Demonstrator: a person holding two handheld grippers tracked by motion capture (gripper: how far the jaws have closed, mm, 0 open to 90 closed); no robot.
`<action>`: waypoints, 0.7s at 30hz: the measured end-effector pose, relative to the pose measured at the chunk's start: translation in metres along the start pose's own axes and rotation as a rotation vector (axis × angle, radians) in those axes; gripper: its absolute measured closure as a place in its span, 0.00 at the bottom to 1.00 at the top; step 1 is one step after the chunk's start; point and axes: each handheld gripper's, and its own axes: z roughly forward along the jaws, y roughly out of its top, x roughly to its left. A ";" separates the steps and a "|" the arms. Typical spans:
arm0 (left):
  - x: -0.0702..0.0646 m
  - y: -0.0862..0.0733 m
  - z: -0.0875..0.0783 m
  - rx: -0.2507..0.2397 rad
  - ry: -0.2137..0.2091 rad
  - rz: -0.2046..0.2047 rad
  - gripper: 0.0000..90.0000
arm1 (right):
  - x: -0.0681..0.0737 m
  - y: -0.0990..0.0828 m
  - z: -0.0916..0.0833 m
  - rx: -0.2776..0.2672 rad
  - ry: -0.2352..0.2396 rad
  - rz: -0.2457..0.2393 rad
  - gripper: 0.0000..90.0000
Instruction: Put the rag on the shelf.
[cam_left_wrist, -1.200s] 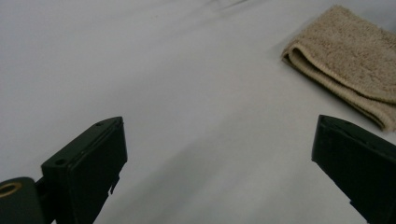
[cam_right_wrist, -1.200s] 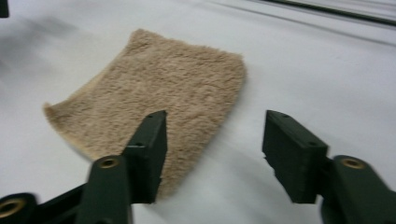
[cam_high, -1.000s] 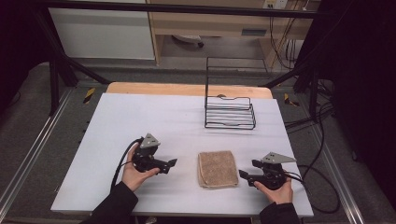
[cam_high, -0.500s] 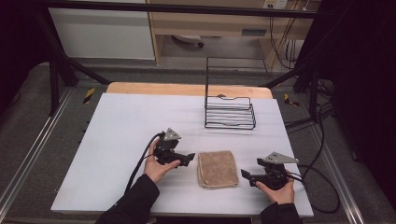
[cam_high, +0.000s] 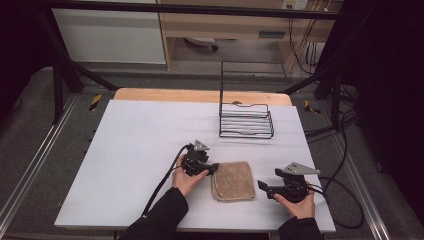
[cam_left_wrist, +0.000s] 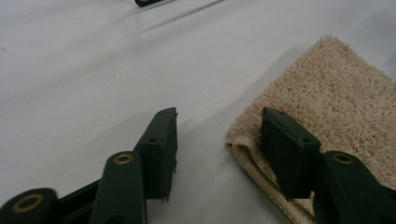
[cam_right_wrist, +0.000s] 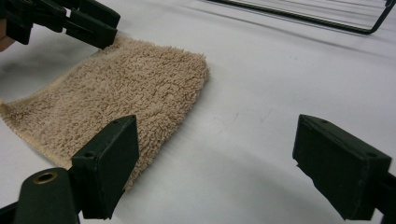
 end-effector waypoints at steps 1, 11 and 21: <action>0.000 0.000 0.001 0.001 0.000 -0.006 0.56 | 0.000 0.000 0.000 -0.003 0.000 -0.001 0.17; -0.002 0.001 0.006 0.020 -0.030 -0.027 0.72 | -0.002 0.005 0.005 -0.013 0.017 0.019 0.23; -0.008 0.002 0.008 0.037 -0.046 -0.017 0.86 | -0.001 0.013 0.012 -0.019 0.035 0.025 0.24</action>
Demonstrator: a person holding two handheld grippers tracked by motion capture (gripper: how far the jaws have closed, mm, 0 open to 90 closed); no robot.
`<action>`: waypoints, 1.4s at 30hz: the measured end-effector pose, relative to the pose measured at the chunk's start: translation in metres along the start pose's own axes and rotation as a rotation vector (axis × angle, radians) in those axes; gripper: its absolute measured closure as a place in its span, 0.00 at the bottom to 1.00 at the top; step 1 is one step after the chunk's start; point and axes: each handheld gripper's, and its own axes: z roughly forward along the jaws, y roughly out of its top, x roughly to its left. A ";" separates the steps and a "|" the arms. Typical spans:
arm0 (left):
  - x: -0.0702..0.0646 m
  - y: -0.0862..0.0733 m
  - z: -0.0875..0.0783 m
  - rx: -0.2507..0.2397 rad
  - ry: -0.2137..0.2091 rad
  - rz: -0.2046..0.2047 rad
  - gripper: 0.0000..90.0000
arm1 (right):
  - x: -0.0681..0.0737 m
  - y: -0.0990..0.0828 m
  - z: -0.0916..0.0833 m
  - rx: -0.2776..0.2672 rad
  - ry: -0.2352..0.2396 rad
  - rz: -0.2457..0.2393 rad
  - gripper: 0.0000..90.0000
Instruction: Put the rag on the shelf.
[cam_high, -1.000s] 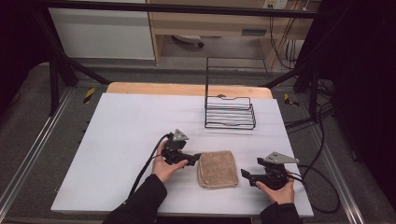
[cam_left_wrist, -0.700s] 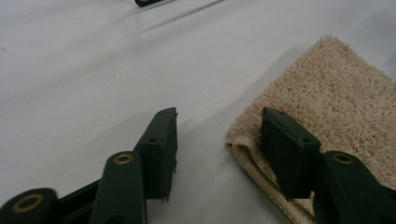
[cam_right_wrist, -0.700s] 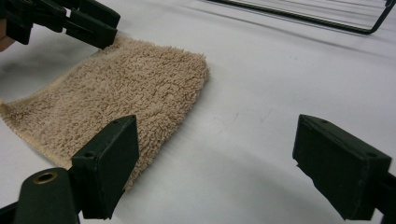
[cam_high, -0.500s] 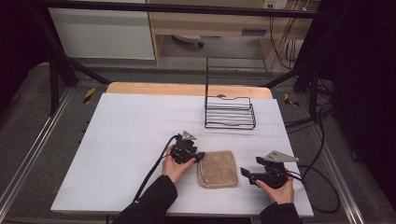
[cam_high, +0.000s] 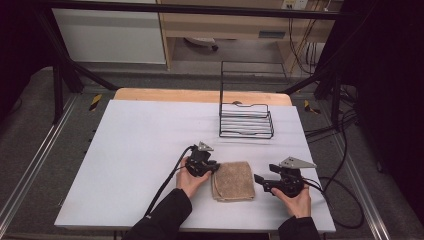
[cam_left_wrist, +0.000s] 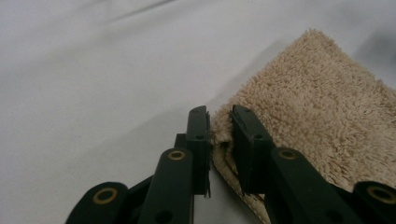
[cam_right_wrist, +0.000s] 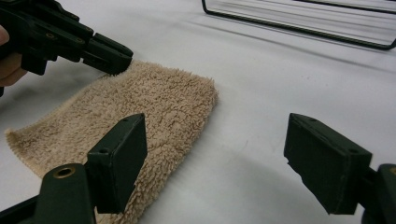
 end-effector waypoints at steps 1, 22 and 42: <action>-0.001 0.000 0.000 -0.004 0.003 0.002 0.86 | 0.000 0.001 0.001 0.002 -0.004 -0.007 0.24; -0.009 0.000 0.003 -0.002 0.044 0.075 0.91 | -0.007 0.031 0.062 0.112 -0.028 -0.008 0.49; -0.005 -0.001 0.003 -0.005 0.015 0.072 0.91 | -0.001 0.027 0.064 0.190 0.047 0.065 0.89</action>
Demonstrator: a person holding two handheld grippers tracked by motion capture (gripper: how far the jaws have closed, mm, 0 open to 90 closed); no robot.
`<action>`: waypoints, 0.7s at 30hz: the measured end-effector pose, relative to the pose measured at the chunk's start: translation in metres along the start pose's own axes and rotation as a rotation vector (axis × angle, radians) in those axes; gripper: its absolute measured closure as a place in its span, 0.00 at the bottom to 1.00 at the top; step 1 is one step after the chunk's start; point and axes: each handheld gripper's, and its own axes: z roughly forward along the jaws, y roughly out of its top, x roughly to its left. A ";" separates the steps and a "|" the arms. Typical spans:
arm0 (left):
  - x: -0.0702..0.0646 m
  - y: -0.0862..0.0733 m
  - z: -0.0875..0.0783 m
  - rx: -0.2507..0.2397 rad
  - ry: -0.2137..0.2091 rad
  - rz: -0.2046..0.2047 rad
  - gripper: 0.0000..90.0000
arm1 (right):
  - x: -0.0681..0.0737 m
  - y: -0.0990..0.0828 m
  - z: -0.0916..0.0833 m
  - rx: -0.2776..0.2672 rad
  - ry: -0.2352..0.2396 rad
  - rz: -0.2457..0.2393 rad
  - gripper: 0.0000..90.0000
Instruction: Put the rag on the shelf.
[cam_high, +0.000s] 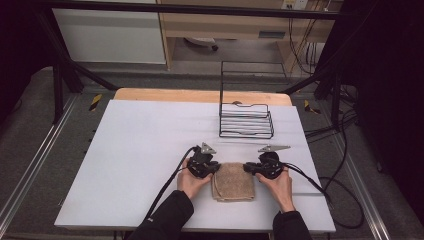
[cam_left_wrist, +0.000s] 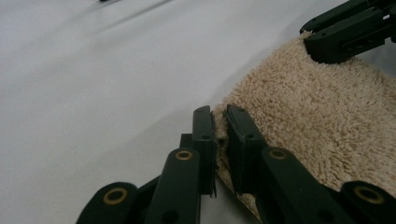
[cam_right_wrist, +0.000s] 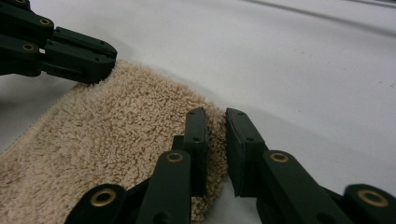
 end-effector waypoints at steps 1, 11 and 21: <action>0.001 0.000 0.000 0.002 -0.005 -0.002 0.91 | 0.000 0.000 0.000 0.001 0.004 0.002 0.89; 0.003 0.001 -0.002 0.001 -0.023 -0.034 0.93 | 0.001 0.000 -0.002 -0.002 0.008 0.019 0.94; 0.003 0.003 -0.013 -0.050 -0.048 -0.034 0.94 | 0.003 0.001 -0.013 -0.052 0.021 0.002 0.95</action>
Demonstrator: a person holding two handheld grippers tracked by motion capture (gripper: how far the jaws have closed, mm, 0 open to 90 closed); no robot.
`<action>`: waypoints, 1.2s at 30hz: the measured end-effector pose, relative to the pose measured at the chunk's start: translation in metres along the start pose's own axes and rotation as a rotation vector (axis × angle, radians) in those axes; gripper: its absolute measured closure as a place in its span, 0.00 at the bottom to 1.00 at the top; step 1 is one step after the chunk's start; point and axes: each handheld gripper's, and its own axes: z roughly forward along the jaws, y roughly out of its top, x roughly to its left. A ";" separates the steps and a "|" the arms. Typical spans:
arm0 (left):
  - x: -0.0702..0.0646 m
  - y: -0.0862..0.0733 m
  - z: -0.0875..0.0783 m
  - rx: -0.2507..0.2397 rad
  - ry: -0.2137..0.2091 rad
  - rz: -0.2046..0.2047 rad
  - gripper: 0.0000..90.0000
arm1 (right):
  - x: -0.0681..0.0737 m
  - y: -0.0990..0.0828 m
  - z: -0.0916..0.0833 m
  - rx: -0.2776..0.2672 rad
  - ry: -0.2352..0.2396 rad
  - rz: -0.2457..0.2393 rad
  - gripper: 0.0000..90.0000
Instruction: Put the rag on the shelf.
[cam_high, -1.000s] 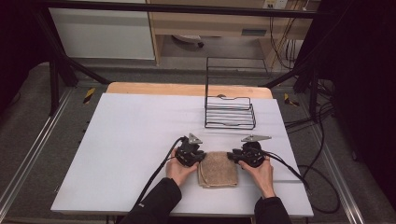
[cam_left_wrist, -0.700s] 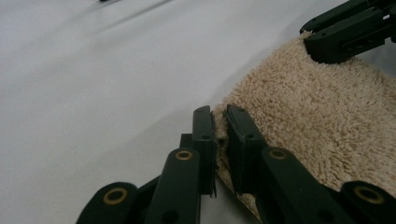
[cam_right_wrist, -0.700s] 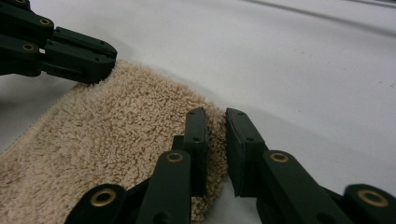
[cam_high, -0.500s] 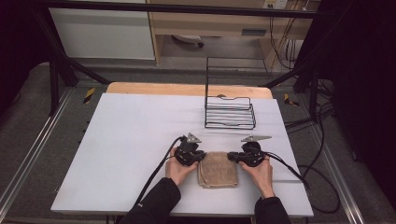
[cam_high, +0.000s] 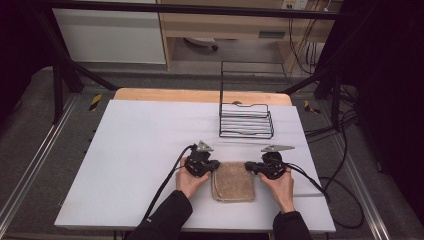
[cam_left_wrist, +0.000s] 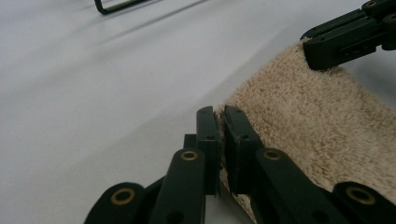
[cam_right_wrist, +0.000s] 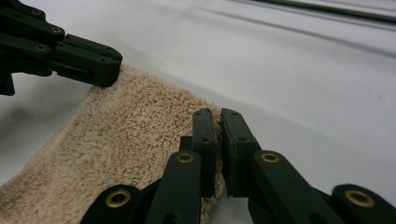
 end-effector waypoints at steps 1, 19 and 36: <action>0.000 0.000 -0.001 -0.003 -0.002 0.003 0.94 | 0.001 0.001 -0.002 -0.008 0.002 -0.005 0.95; -0.008 0.000 -0.020 -0.062 -0.004 0.034 0.94 | 0.015 0.005 -0.024 -0.082 0.026 -0.051 0.94; -0.018 0.009 -0.045 -0.144 -0.005 0.062 0.94 | 0.024 0.012 -0.043 -0.148 0.031 -0.085 0.95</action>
